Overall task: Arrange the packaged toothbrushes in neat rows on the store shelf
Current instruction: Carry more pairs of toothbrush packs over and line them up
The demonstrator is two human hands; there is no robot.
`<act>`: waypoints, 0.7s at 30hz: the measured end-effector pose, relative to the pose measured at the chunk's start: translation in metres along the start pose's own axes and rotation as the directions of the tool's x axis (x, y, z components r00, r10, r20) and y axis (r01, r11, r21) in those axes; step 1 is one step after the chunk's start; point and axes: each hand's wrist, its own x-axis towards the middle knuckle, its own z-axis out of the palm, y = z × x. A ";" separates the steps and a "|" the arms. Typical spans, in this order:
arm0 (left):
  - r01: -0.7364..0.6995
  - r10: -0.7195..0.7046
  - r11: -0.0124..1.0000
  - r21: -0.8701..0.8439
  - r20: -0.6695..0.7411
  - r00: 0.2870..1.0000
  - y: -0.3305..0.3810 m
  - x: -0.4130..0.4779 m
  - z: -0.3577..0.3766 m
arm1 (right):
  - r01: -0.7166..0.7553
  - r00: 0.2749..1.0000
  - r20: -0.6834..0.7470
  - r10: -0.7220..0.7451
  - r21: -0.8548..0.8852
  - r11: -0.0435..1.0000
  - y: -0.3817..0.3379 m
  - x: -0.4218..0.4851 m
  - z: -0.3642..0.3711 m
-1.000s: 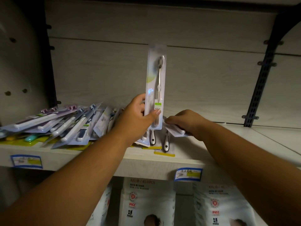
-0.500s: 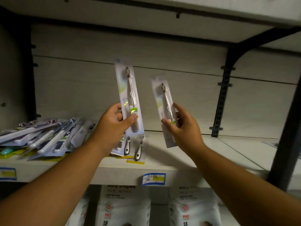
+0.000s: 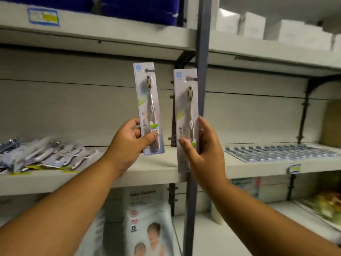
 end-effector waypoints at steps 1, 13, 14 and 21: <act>-0.008 0.009 1.000 -0.012 0.022 1.000 0.007 -0.005 0.025 | -0.001 1.000 -0.013 0.001 -0.008 1.000 -0.002 -0.006 -0.026; 0.028 -0.011 0.997 -0.079 0.210 0.978 0.017 -0.031 0.258 | -0.194 0.964 -0.218 0.152 -0.184 0.964 0.009 -0.058 -0.274; 0.038 -0.022 0.996 -0.078 0.206 0.978 0.013 -0.029 0.266 | -0.209 0.960 -0.227 0.165 -0.188 0.960 0.012 -0.061 -0.286; 0.047 -0.034 0.997 -0.055 0.220 0.975 -0.022 0.005 0.297 | -0.266 0.946 -0.262 0.193 -0.279 0.923 0.042 -0.046 -0.320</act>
